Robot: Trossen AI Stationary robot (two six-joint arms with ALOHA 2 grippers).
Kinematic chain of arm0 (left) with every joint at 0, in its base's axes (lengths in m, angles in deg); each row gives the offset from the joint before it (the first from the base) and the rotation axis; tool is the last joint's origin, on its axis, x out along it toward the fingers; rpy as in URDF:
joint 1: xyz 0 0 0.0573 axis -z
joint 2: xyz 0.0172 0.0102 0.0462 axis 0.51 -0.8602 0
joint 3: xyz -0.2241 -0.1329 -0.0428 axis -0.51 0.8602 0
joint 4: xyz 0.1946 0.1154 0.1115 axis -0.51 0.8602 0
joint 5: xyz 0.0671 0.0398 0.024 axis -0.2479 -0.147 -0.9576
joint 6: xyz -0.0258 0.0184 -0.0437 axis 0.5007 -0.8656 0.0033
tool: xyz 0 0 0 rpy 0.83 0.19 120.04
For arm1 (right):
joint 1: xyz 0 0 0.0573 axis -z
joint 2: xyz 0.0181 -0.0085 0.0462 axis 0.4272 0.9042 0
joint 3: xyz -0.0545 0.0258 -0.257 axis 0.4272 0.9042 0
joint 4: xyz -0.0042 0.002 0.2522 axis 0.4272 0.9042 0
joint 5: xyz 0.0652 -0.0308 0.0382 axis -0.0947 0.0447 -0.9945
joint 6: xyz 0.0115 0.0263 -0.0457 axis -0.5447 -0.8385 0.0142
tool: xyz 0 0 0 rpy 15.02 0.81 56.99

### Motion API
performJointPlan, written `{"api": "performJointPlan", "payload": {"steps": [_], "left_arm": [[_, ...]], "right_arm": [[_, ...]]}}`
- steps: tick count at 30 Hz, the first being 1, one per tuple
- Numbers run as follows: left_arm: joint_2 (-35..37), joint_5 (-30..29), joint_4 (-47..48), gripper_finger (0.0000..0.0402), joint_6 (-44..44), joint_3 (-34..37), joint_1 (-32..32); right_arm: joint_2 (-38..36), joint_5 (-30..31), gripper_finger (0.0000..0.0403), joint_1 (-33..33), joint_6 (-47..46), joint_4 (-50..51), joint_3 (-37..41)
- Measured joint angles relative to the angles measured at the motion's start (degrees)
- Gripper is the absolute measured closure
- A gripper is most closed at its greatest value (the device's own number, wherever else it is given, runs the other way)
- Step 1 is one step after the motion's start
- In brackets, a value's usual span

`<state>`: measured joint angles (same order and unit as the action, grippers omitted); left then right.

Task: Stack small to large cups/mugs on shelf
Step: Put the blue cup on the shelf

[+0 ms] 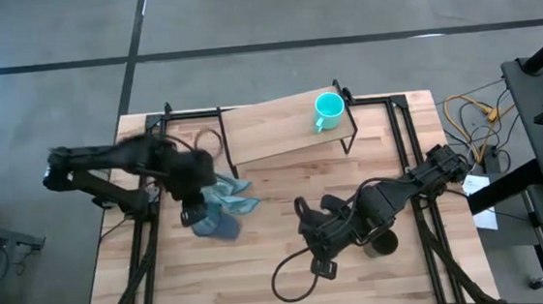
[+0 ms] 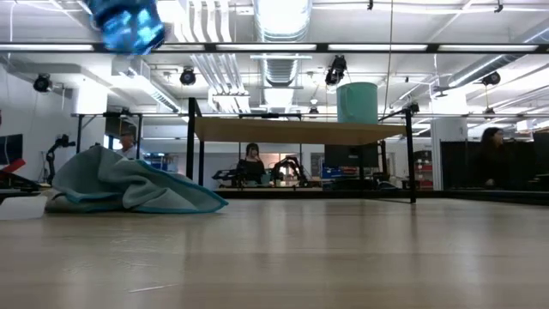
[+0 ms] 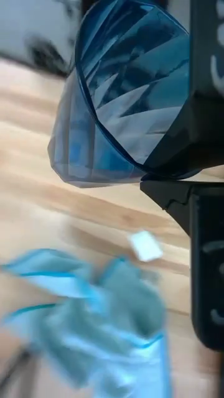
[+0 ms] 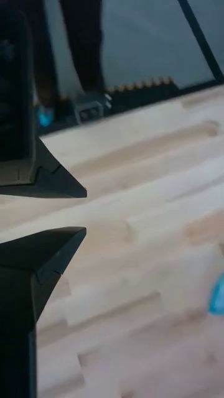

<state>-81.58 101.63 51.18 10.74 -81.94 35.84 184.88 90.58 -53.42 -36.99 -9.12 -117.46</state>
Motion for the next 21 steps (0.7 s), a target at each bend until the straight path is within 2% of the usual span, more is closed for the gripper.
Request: {"api": "performJointPlan", "payload": {"steps": [3,6,12,17,21], "left_arm": [[0.0,-5.3,-0.3,0.0401,0.7,-7.8,-0.5],[0.0,-10.6,-0.3,0.0401,4.3,-13.7,-1.5],[-1.4,-11.4,-0.4,0.0401,7.9,-20.2,-2.8],[-7.2,-11.4,-0.4,0.0401,1.5,-23.2,-2.8],[-13.6,-11.4,-0.3,0.0401,-8.2,-27.8,-4.2]], "right_arm": [[0.0,3.1,0.0323,0.0,0.0,0.0,0.0],[0.0,3.5,0.0323,0.0,0.0,0.0,0.0],[0.0,3.5,0.0323,0.0,-0.2,0.0,0.0],[0.0,3.8,0.0323,0.0,-0.4,0.0,0.0],[0.0,3.8,0.0323,0.0,-0.4,0.0,0.0]]}}
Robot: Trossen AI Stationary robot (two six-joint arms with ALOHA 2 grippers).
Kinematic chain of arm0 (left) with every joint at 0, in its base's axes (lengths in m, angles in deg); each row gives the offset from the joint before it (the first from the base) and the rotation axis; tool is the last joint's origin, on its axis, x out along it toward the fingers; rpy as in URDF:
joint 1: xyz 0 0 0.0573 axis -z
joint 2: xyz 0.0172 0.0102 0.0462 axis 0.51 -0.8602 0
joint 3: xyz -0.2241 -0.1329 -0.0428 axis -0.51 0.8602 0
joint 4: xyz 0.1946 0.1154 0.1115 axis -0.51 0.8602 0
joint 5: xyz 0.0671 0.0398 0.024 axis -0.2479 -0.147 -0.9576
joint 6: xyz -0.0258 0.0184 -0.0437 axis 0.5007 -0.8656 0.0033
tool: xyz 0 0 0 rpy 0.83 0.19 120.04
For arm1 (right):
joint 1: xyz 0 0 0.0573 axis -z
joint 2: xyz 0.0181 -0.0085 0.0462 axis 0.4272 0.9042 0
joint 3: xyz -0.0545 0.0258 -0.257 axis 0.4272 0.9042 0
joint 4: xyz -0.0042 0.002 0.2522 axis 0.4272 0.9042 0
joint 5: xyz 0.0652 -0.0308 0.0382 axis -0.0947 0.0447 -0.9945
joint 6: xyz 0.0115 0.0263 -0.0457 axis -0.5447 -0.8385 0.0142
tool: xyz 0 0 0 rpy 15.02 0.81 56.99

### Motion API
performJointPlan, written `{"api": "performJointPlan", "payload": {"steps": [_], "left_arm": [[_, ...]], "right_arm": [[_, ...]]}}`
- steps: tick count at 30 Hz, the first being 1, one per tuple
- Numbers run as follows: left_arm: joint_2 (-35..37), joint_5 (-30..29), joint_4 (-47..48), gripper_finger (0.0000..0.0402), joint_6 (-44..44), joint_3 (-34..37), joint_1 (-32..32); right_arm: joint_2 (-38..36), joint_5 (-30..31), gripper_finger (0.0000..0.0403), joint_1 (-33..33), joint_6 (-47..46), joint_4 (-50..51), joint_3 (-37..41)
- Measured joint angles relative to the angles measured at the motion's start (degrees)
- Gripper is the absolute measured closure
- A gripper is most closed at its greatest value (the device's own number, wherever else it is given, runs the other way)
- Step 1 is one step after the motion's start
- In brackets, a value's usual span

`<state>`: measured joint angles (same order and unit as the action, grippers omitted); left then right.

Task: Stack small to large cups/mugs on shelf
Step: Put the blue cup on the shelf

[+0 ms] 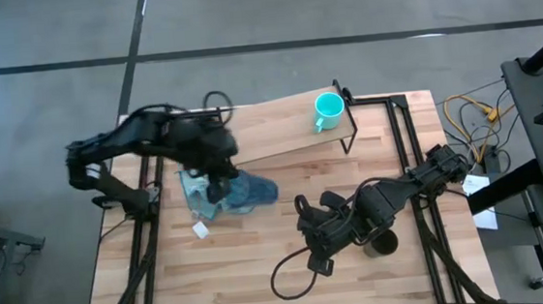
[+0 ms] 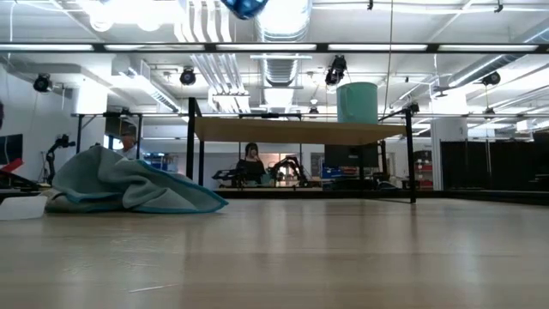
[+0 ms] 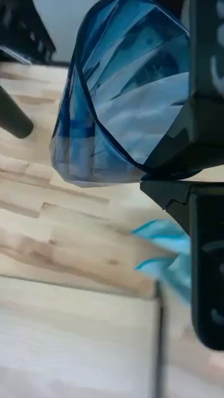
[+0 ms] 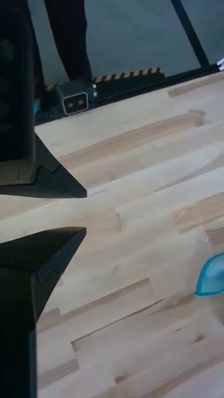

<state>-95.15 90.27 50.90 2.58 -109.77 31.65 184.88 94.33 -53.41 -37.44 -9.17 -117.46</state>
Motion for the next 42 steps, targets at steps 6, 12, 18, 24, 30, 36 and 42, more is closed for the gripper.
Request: {"api": "performJointPlan", "payload": {"steps": [6,12,18,24,30,36,42], "left_arm": [[-7.9,-1.2,0.3,0.0401,-10.1,-12.1,-6.7],[-14.5,-0.6,1.3,0.0402,-15.4,-20.6,-15.7],[-20.5,5.3,6.9,0.0402,-19.7,-21.4,-23.0],[-24.5,5.5,6.6,0.0402,-23.2,-21.4,-26.0],[-26.2,4.7,0.4,0.0402,-27.0,-21.4,-26.8],[-27.6,4.6,-1.0,0.0402,-27.0,-20.8,-28.6],[-28.2,4.6,-2.2,0.0402,-27.0,-19.2,-29.5]], "right_arm": [[0.0,0.0,0.0325,-0.1,-1.8,0.1,0.0],[0.0,3.7,0.0337,-0.2,-2.3,0.8,0.1],[0.0,15.0,0.0337,-0.1,-2.6,2.1,0.1],[0.0,27.5,0.033,0.6,-4.3,10.6,0.2],[0.0,36.0,0.033,2.6,-11.3,15.9,0.7],[0.0,40.6,0.0328,6.2,-12.6,15.9,2.1],[0.0,45.0,0.0328,10.3,-14.8,15.4,5.9]]}}
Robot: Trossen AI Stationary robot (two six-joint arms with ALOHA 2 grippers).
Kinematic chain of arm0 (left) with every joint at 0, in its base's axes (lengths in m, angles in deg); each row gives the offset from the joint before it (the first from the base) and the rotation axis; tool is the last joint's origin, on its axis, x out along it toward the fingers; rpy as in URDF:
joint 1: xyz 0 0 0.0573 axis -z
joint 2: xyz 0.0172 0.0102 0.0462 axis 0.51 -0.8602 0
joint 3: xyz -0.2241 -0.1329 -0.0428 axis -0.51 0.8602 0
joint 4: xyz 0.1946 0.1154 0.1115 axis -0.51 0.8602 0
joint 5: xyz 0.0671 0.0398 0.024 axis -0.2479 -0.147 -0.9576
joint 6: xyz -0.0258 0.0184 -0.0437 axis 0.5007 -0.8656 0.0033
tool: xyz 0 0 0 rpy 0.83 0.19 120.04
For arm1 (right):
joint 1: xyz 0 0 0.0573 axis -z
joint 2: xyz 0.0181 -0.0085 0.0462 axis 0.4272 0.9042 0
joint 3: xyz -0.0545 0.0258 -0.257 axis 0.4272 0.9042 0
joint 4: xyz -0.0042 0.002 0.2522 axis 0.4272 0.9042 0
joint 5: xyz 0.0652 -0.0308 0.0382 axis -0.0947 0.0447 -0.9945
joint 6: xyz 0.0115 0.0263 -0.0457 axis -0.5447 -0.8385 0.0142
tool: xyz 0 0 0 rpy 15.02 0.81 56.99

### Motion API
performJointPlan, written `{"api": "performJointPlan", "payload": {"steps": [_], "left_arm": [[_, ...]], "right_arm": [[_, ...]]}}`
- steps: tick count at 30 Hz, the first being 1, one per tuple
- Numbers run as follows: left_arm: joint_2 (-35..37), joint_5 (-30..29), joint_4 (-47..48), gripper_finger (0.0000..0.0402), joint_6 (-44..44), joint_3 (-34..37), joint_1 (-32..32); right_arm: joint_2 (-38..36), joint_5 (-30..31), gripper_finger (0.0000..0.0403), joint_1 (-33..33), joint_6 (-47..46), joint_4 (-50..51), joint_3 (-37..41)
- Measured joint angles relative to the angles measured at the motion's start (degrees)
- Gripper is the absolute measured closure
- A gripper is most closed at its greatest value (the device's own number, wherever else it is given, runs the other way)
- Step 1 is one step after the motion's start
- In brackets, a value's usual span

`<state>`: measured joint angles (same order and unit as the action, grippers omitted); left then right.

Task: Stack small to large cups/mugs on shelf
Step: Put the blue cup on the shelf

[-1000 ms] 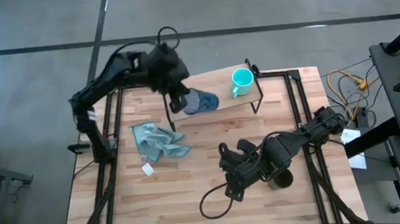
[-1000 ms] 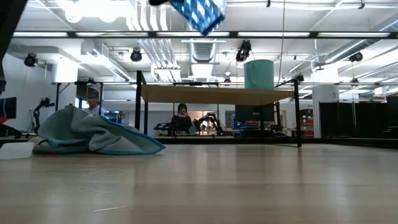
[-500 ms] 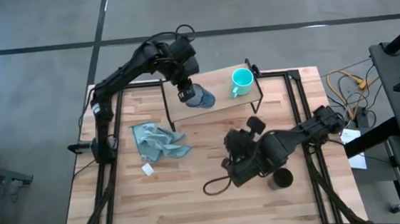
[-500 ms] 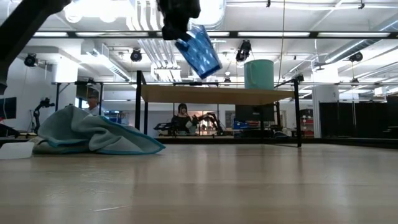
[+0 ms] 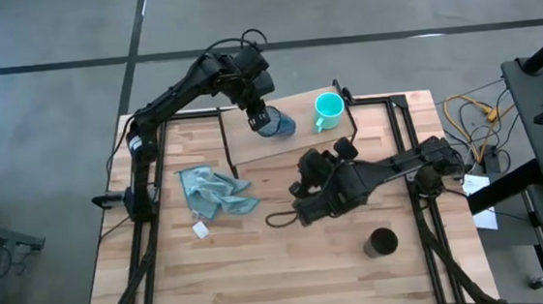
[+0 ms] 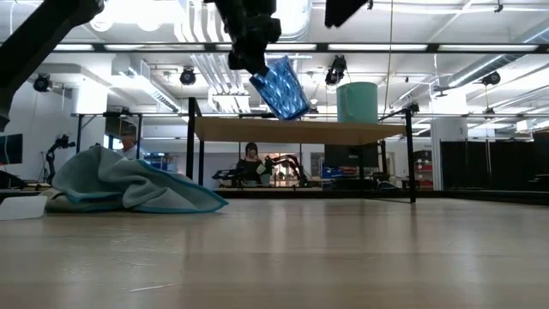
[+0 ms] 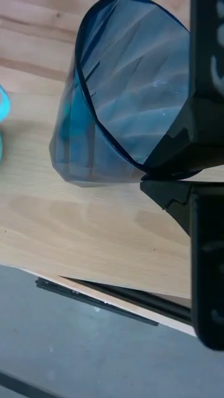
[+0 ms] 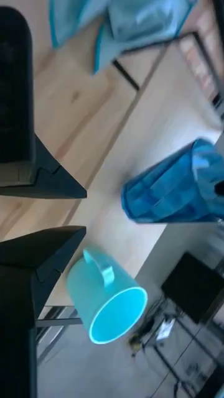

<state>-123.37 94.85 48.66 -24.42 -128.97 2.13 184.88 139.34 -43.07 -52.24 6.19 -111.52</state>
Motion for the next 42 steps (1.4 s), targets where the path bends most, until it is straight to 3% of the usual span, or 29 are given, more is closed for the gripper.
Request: {"api": "performJointPlan", "payload": {"steps": [6,13,17,27,42], "left_arm": [[0.0,0.1,0.0,0.0402,-0.9,0.4,-0.6],[0.1,0.2,0.9,0.0402,-2.9,0.8,-0.7],[0.1,0.2,1.0,0.0396,-3.0,0.8,-0.7],[0.1,0.1,-1.6,0.0338,-2.9,0.8,-0.7],[0.1,0.1,-7.5,0.0334,-2.2,0.9,-0.5]], "right_arm": [[0.0,0.0,0.0333,3.1,-0.2,-5.2,5.0],[0.0,0.1,0.0343,3.1,6.7,-11.1,6.6],[0.0,0.1,0.0344,3.2,7.4,-11.0,4.7],[0.0,0.1,0.0344,3.1,12.4,-10.3,-1.6],[0.0,0.0,0.0344,1.2,15.4,-7.0,-13.3]]}}
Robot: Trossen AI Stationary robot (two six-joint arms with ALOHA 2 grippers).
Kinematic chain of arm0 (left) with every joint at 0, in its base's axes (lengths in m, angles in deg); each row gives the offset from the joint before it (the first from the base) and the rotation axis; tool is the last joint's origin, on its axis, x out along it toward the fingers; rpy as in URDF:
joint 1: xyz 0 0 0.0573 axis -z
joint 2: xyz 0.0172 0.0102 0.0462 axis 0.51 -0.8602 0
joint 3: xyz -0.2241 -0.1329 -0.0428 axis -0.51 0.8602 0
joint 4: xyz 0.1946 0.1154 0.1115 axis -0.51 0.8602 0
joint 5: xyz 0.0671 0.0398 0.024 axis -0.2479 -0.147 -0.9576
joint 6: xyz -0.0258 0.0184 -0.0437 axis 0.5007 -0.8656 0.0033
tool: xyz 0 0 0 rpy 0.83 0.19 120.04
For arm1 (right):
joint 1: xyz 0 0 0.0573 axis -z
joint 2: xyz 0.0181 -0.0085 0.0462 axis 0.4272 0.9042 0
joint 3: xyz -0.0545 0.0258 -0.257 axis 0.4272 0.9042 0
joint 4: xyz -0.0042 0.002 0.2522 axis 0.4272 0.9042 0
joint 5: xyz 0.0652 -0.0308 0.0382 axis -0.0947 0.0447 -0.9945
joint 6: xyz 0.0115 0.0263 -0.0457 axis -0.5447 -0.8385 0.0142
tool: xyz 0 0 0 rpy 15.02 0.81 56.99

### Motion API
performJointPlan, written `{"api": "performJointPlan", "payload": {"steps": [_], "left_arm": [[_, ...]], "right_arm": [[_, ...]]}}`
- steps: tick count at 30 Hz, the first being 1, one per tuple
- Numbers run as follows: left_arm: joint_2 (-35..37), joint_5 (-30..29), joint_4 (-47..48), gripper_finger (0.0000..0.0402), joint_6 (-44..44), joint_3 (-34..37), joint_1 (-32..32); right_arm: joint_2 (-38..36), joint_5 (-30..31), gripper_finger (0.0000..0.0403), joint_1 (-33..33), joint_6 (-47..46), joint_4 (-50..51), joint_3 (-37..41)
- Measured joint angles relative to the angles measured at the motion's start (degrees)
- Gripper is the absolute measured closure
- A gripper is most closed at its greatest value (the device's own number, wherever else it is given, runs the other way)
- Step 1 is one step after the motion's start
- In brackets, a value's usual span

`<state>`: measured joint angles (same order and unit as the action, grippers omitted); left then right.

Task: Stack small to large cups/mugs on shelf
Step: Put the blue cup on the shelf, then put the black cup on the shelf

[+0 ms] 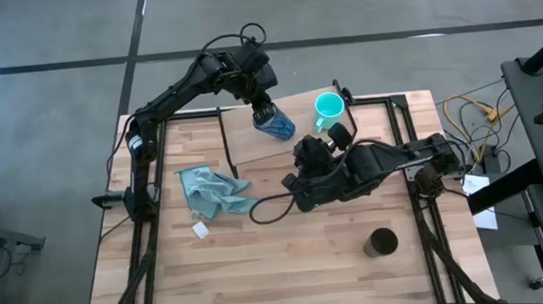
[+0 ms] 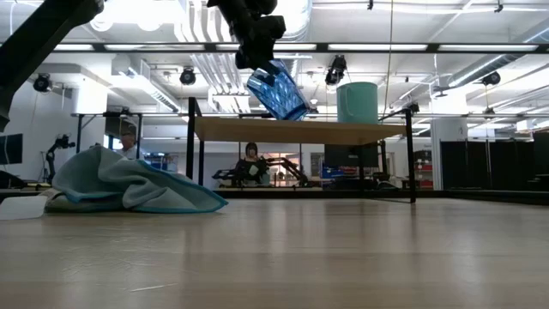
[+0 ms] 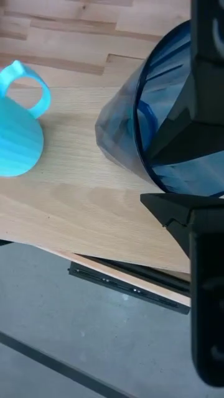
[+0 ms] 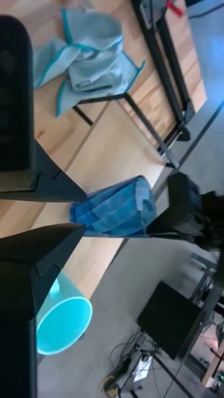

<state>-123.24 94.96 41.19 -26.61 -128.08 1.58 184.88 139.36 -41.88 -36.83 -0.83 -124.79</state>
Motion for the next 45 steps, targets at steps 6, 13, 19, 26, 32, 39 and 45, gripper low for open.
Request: {"api": "performJointPlan", "payload": {"steps": [6,13,19,26,32,39,45], "left_arm": [[0.0,0.2,-4.1,0.0334,1.4,0.0,0.6],[0.0,0.7,-5.8,0.0334,1.5,0.2,1.3],[0.0,0.1,-7.1,0.0334,1.5,0.3,1.3],[0.3,2.4,-6.9,0.0333,5.4,0.1,1.8],[0.4,4.9,-6.9,0.0333,5.9,0.1,4.4],[0.9,4.9,-5.3,0.0333,5.9,-0.1,7.8],[3.1,4.9,1.1,0.0333,5.9,0.1,11.2]], "right_arm": [[0.0,0.1,0.0344,-1.0,0.1,3.2,-6.4],[-0.9,0.3,0.0345,-2.1,0.0,4.1,-9.6],[-1.5,0.4,0.0346,-2.8,0.1,4.4,-9.6],[-1.6,0.4,0.0346,-3.6,2.4,4.8,-9.6],[-1.6,-0.9,0.0346,-5.2,1.7,6.0,-9.6],[-1.6,-12.0,0.0346,-8.7,-1.8,7.6,-9.6],[-1.6,-25.4,0.0346,-11.3,-11.3,7.5,-9.1]]}}
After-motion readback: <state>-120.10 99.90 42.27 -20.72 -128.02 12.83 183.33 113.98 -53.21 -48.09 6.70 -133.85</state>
